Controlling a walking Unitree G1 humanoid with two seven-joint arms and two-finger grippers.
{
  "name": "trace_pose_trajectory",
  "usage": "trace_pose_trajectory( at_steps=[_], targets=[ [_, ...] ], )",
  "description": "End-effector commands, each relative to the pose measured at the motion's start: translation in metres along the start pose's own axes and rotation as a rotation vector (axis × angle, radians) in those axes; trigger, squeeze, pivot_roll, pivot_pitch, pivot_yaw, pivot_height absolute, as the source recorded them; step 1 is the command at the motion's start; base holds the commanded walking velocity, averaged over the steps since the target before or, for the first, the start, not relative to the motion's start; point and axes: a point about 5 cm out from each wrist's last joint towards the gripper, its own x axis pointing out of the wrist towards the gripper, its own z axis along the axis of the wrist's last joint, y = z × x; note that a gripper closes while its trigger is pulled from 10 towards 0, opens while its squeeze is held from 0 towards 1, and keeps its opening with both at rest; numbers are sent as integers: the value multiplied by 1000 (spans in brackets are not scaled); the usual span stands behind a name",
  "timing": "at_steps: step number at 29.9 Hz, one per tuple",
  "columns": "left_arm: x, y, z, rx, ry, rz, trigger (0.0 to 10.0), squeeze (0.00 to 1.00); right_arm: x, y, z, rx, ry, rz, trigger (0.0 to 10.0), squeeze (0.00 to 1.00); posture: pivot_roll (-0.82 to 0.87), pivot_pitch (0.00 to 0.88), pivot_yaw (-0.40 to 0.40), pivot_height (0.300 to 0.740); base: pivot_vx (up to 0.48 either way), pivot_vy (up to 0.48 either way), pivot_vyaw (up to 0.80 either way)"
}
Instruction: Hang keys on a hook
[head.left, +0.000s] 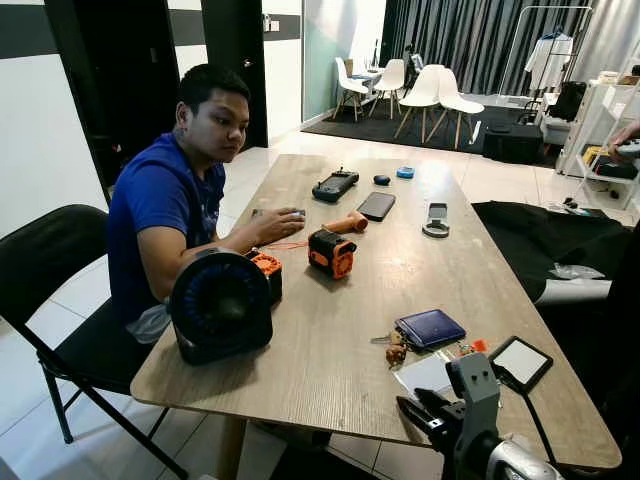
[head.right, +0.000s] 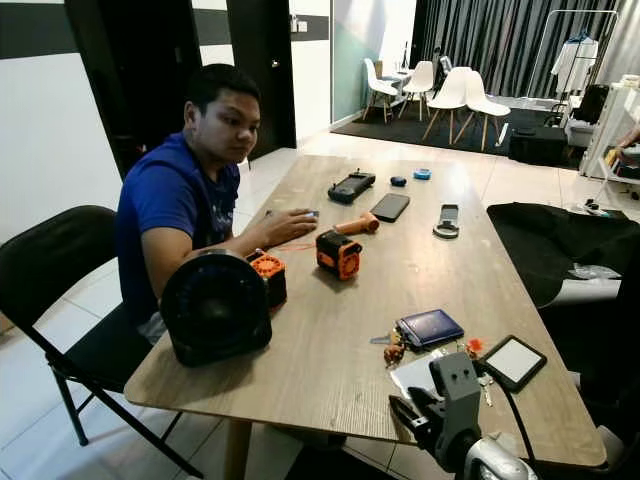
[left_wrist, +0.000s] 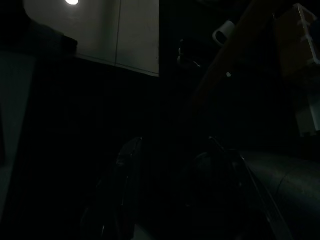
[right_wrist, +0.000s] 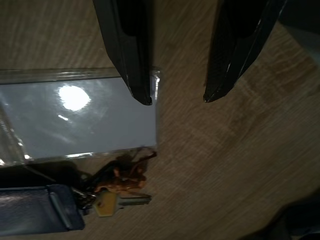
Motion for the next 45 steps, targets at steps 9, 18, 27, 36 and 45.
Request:
trace_pose_trajectory(
  at_steps=[9,18,27,36,45],
  targets=[
    [-3,1,-2,3,14,5,10000,0,11,22,-5,114,-2,69,10000,0,54,54,8,740,0,0,0],
    [-2,1,0,0,6,9,10000,0,17,-14,48,231,-284,-128,10000,0,41,59,13,740,0,0,0],
    [1,1,9,18,-31,3,10000,0,31,-24,53,194,-235,-174,10000,0,50,61,1,740,0,0,0],
    [1,0,12,29,-43,-7,10000,0,41,-19,22,199,-48,-142,157,0,53,62,-2,740,0,0,0],
    [1,0,9,27,-35,-8,10000,0,41,-13,10,219,-16,-119,706,0,54,62,-2,740,0,0,0]
  ],
)
